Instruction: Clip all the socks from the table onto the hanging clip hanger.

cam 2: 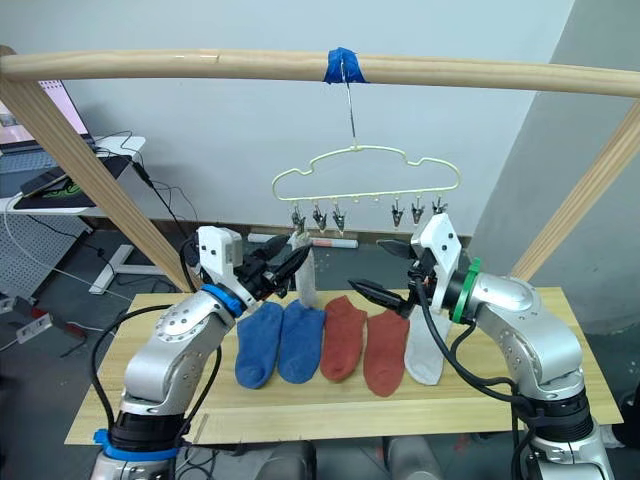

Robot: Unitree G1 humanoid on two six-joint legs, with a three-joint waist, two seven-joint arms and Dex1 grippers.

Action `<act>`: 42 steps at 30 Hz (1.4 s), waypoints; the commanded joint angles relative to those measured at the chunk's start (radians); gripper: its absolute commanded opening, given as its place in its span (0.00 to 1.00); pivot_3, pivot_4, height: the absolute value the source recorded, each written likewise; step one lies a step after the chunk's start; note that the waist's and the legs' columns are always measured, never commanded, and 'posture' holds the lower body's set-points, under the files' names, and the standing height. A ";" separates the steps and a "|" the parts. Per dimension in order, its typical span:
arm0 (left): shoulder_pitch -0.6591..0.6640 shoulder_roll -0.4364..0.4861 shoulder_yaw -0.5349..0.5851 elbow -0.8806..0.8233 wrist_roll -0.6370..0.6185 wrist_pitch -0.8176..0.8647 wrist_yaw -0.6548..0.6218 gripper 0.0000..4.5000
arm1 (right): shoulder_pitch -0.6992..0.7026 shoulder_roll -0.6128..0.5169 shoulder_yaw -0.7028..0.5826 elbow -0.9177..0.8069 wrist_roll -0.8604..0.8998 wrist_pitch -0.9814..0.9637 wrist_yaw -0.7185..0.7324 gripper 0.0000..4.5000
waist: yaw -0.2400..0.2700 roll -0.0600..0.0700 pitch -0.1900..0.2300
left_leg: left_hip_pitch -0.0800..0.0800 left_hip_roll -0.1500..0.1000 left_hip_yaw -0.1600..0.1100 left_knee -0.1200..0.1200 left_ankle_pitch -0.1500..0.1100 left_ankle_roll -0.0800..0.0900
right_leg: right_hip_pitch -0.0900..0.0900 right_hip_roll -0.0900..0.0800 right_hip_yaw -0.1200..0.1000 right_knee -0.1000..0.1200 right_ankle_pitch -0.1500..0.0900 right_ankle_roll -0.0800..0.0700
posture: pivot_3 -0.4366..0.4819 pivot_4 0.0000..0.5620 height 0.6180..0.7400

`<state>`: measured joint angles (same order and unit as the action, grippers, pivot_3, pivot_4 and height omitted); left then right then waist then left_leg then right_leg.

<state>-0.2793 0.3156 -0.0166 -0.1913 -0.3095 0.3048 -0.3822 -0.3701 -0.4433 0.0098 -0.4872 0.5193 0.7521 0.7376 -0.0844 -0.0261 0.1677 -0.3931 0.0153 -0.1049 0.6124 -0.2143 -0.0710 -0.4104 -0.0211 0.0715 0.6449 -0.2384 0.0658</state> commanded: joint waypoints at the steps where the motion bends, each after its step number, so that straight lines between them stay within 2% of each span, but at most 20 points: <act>1: -0.024 -0.023 -0.010 0.029 0.058 -0.084 0.016 0.52 | -0.033 0.011 -0.022 -0.068 0.062 0.001 -0.022 1.00 | -0.002 0.000 0.000 | 0.000 0.000 0.000 0.000 0.000 0.000 | 0.000 0.000 0.000 0.000 0.000 0.000 | 0.35 0.25 1.00; 7: -0.043 -0.064 -0.014 0.115 0.114 -0.176 0.029 0.52 | -0.088 0.047 -0.031 -0.082 0.131 -0.005 -0.061 1.00 | -0.003 0.000 0.000 | 0.000 0.000 0.000 0.000 0.000 0.000 | 0.000 0.000 0.000 0.000 0.000 0.000 | 0.33 0.25 1.00; 13: -0.059 -0.084 0.000 0.170 0.150 -0.236 0.053 0.52 | -0.097 0.026 -0.018 -0.064 0.127 -0.028 -0.069 1.00 | -0.003 0.000 0.000 | 0.000 0.000 0.000 0.000 0.000 0.000 | 0.000 0.000 0.000 0.000 0.000 0.001 | 0.33 0.25 1.00; 20: -0.109 -0.101 0.007 0.259 0.129 -0.276 0.030 0.52 | -0.080 0.005 -0.009 -0.047 0.124 -0.048 -0.067 1.00 | -0.004 0.000 0.000 | 0.000 0.000 -0.001 0.000 0.000 0.000 | 0.000 0.000 -0.001 0.000 0.000 0.001 | 0.33 0.25 1.00; 23: -0.122 -0.108 0.005 0.276 0.129 -0.282 0.028 0.40 | -0.082 0.000 -0.007 -0.046 0.120 -0.052 -0.068 1.00 | -0.005 0.000 0.000 | 0.000 0.000 0.000 0.000 0.000 0.000 | 0.000 0.000 0.000 0.000 0.000 0.001 | 0.32 0.25 1.00; 35: -0.130 -0.131 0.011 0.301 0.136 -0.288 0.031 0.40 | -0.088 -0.016 -0.007 -0.038 0.121 -0.063 -0.071 1.00 | -0.009 0.000 0.000 | 0.000 0.000 -0.001 0.000 0.000 0.000 | 0.000 0.000 0.000 0.000 0.000 0.001 | 0.30 0.25 1.00; 42: -0.192 -0.147 0.022 0.421 0.148 -0.335 0.041 0.40 | -0.094 -0.033 0.001 -0.039 0.123 -0.071 -0.051 1.00 | -0.015 0.000 0.000 | 0.000 0.000 -0.001 0.000 0.000 0.000 | 0.000 0.000 -0.001 0.000 0.000 0.001 | 0.30 0.24 1.00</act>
<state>-0.4434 0.1719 -0.0053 0.2224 -0.1713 0.0084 -0.3418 -0.4503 -0.4692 0.0221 -0.5057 0.6382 0.7043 0.6782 -0.0991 -0.0260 0.1677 -0.3933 0.0152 -0.1055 0.6126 -0.2144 -0.0709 -0.4101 -0.0208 0.0710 0.6452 -0.2380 0.0668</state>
